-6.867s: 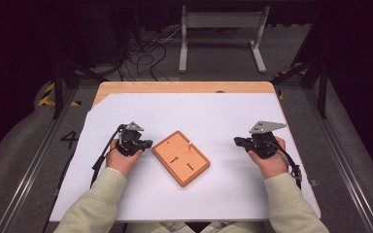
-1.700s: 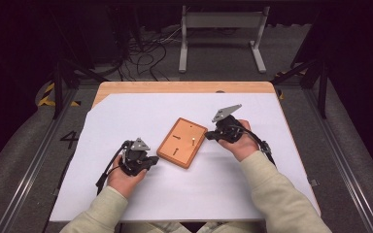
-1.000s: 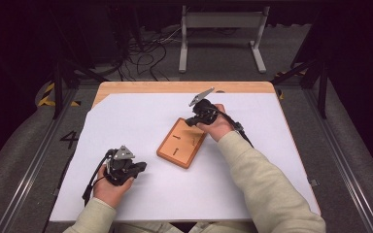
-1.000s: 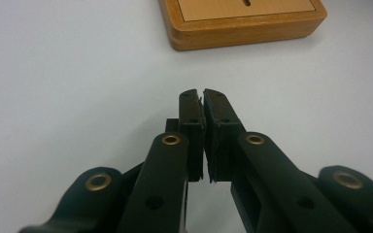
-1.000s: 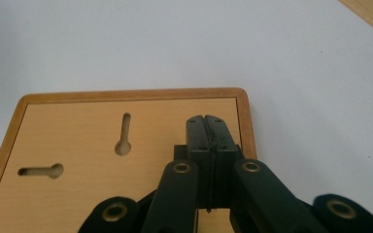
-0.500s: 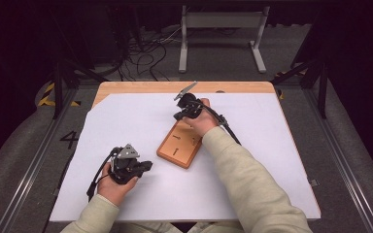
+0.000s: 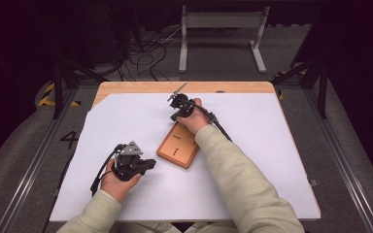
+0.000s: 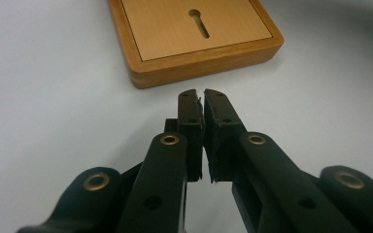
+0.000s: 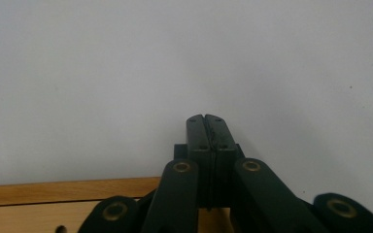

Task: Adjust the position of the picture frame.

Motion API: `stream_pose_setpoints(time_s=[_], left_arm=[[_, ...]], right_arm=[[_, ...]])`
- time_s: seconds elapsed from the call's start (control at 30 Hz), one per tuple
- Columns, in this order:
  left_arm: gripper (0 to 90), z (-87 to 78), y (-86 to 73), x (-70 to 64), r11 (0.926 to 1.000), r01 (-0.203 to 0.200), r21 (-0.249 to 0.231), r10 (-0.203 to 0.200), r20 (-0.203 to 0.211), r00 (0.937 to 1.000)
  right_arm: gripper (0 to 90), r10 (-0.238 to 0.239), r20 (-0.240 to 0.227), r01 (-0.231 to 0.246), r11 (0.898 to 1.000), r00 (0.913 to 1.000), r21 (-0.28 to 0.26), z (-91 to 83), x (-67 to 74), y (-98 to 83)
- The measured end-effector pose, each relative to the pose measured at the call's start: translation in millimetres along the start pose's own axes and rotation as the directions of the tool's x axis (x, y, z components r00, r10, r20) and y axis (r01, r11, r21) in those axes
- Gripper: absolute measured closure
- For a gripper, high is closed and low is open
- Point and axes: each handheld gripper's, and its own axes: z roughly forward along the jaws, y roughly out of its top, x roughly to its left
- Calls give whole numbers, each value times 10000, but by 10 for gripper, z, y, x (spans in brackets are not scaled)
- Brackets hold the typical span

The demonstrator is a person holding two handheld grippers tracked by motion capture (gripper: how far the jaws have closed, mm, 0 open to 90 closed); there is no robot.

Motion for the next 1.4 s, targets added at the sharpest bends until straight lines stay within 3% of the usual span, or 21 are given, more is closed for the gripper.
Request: stream_pose_setpoints(time_s=[0.2, 0.43, 0.83, 1.27, 1.4], left_arm=[[858, -9, -15, -3, 10000, 85, 21, -85, -11, 10000], [859, -10, -32, 2, 9999, 108, 60, -108, -76, 9999], [860, 55, -1, 7, 9996, 164, 251, -161, -104, 9998], [860, 58, 35, 11, 9997, 74, 234, -73, -38, 10000], [858, 52, 42, -5, 9996, -36, 269, 36, 1, 10000]], right_arm=[[900, -310, 63, 309, 9993, 9995, 232, 9, 16, 6], [900, -226, 10, 224, 9963, 9997, 831, -91, -27, -93], [900, 176, -183, -156, 9948, 9997, 1005, -429, -5, -608], [900, 452, -427, -416, 9957, 9981, 822, -669, 207, -1100], [900, 496, -508, -459, 9965, 9975, 703, -699, 246, -1166]])
